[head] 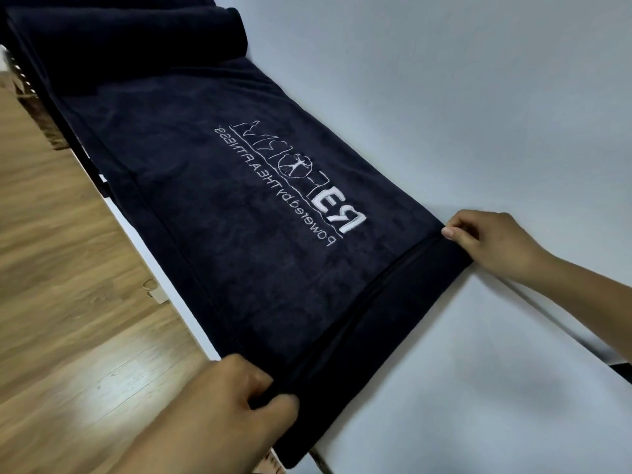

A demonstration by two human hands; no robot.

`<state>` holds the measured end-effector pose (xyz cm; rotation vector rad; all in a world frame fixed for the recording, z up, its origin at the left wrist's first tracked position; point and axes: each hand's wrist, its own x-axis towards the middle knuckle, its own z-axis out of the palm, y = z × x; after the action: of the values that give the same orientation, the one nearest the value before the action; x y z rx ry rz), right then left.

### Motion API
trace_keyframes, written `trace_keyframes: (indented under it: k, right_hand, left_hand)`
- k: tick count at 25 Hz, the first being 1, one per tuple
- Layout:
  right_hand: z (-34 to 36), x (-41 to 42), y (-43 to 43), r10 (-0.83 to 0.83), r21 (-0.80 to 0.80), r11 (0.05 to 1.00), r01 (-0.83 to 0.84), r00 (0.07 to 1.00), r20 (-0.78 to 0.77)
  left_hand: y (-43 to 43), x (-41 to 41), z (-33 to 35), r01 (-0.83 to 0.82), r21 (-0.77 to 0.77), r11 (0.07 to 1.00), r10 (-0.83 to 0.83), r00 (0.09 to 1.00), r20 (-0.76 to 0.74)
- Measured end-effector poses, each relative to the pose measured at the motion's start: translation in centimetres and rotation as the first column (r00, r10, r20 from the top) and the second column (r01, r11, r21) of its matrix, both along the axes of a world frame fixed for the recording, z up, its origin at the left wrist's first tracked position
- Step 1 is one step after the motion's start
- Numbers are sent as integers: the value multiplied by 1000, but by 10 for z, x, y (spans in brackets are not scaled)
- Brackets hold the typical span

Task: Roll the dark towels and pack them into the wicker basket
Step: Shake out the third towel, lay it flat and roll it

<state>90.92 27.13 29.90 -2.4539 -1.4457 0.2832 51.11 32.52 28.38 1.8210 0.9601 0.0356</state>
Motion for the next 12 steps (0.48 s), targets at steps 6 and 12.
trace_keyframes:
  k: [6, 12]
  right_hand:
    - [7, -2, -1, -14, -24, 1000, 15, 999, 29]
    - [12, -13, 7, -41, -50, 997, 54, 970, 239]
  left_hand:
    - [-3, -1, 3, 65, -133, 989, -71, 997, -37]
    - [-12, 14, 14, 99, 661, 744, -21, 992, -125]
